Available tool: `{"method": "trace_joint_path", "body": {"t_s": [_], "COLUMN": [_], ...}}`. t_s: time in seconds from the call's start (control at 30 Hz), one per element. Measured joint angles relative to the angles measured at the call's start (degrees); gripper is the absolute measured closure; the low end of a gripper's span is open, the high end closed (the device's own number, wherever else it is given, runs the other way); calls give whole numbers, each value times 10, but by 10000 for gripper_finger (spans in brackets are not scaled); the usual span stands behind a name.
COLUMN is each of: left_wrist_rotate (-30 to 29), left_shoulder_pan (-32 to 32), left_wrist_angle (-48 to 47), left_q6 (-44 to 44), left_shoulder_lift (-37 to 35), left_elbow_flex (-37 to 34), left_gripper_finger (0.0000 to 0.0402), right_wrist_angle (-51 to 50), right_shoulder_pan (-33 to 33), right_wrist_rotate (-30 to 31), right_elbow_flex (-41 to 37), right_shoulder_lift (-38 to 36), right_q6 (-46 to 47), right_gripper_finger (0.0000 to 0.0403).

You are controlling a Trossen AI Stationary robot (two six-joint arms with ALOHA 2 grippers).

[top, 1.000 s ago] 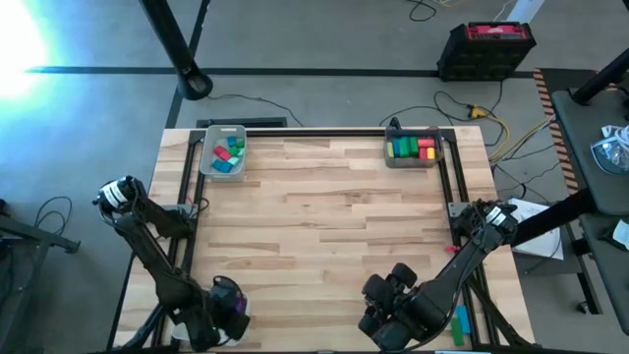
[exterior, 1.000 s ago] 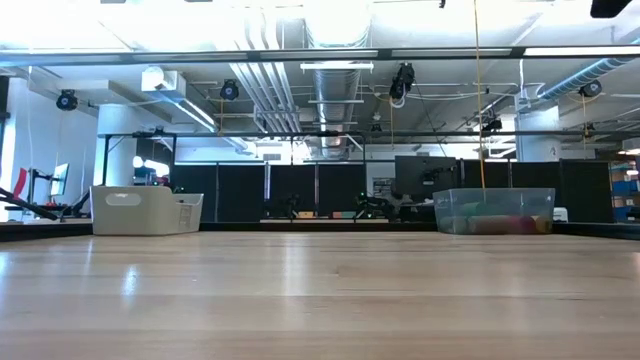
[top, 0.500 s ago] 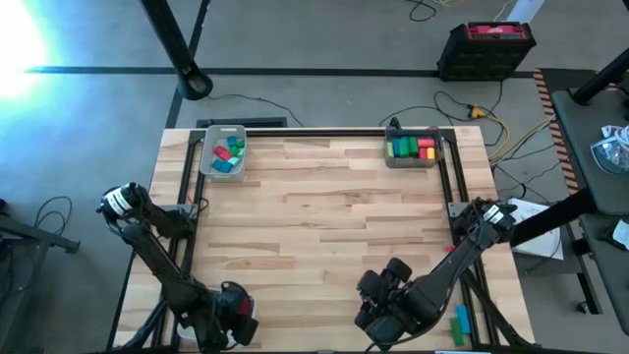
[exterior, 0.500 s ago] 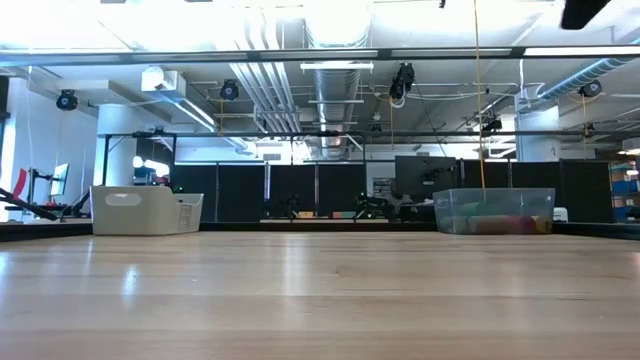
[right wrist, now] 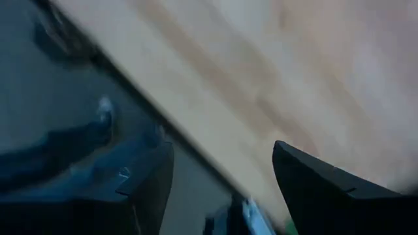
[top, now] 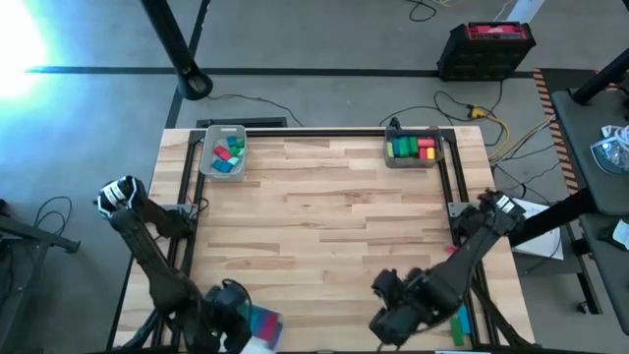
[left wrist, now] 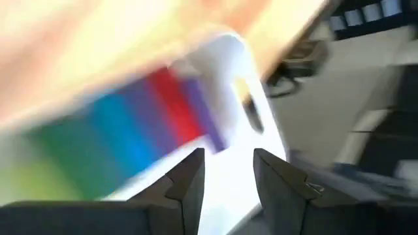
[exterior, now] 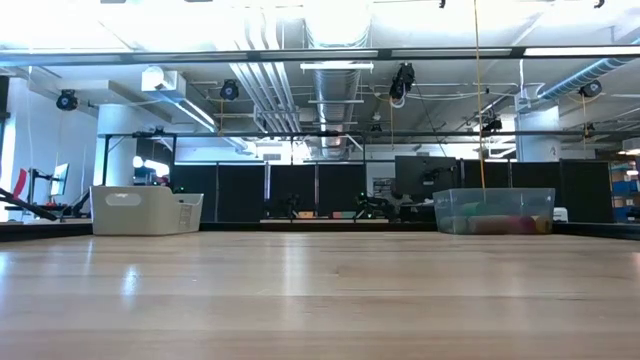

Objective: Sort blocks
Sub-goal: Adjust the white bin

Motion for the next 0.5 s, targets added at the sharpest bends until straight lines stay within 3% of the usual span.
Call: {"method": "trace_joint_path", "body": {"t_s": [0.1,0.17,0.27,0.5], "left_wrist_rotate": [-6,-7,-7,23], "left_shoulder_pan": [0,2,3,6], "left_wrist_angle": [-153,-246,-314,-111], "left_q6": [30,5,-38,-37], "left_shoulder_lift": [6,8,8,11], "left_elbow_flex": [60,88,91,38], "left_gripper_finger": [288,288,288,288], "right_wrist_angle": [1,-1,-2,0], "right_shoulder_pan": [19,31,39,42], "right_wrist_rotate": [-53,-63,-63,-51], "right_elbow_flex": [-3,-11,-28,-42], "right_shoulder_lift": [2,6,11,12], "right_q6": [40,65,85,66], "right_gripper_finger": [151,145,139,139]}}
